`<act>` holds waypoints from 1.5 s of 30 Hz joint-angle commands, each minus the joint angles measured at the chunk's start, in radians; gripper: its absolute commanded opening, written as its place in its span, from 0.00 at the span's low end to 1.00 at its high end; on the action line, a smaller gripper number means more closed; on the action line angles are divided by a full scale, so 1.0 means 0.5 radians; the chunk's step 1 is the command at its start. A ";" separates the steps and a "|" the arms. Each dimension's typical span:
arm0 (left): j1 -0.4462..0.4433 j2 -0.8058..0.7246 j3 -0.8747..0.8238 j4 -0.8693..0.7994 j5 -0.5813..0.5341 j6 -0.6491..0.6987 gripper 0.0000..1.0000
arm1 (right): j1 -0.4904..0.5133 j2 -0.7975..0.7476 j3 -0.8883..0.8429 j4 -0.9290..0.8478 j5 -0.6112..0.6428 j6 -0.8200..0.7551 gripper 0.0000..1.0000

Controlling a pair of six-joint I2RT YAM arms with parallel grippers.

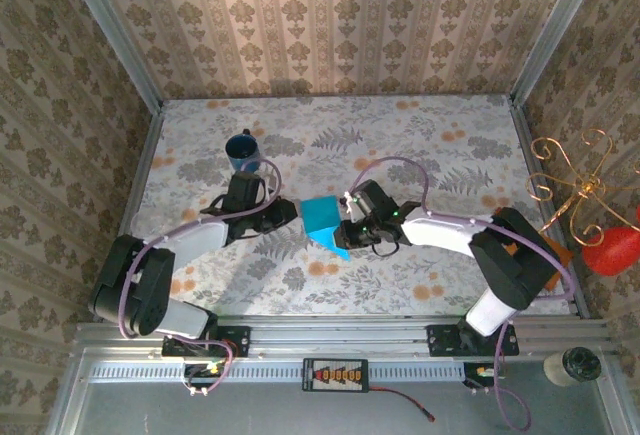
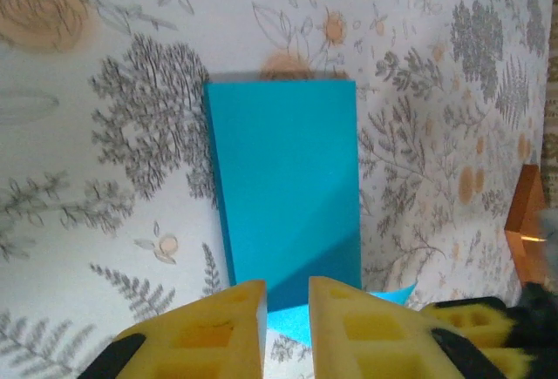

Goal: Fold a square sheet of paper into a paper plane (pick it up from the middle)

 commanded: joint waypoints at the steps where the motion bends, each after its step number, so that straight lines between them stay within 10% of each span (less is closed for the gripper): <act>1: -0.084 -0.053 -0.106 0.034 -0.052 -0.158 0.24 | -0.001 -0.139 -0.025 0.085 0.108 0.120 0.22; 26: -0.244 0.295 -0.198 0.596 0.131 -0.424 0.43 | -0.029 0.147 0.001 0.136 0.209 0.442 0.23; 45: -0.185 0.474 -0.126 0.898 0.449 -0.379 0.31 | -0.058 0.169 -0.034 0.162 0.206 0.461 0.19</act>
